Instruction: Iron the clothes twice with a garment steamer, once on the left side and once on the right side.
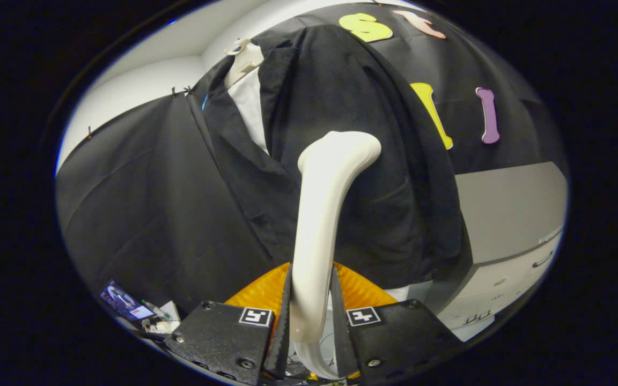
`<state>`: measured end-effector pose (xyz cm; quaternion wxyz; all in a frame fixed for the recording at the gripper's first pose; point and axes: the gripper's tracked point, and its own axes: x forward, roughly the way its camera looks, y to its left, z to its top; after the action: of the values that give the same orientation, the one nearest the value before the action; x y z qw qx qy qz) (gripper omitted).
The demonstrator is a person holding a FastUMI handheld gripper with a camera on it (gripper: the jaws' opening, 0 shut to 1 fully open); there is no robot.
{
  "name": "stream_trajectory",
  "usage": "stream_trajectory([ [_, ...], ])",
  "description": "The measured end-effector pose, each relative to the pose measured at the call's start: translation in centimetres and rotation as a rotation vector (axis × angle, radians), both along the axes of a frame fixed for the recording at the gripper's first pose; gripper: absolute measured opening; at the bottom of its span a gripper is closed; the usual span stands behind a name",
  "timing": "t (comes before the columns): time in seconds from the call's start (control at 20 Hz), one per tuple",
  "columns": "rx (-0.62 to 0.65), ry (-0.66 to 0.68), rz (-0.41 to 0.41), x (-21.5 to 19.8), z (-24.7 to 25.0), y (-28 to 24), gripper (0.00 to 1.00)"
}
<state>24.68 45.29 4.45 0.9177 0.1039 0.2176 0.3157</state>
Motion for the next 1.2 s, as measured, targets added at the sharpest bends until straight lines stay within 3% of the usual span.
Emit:
stream_trajectory([
  [1.2,-0.118,0.181,-0.008,-2.3,-12.3,-2.0,0.37],
])
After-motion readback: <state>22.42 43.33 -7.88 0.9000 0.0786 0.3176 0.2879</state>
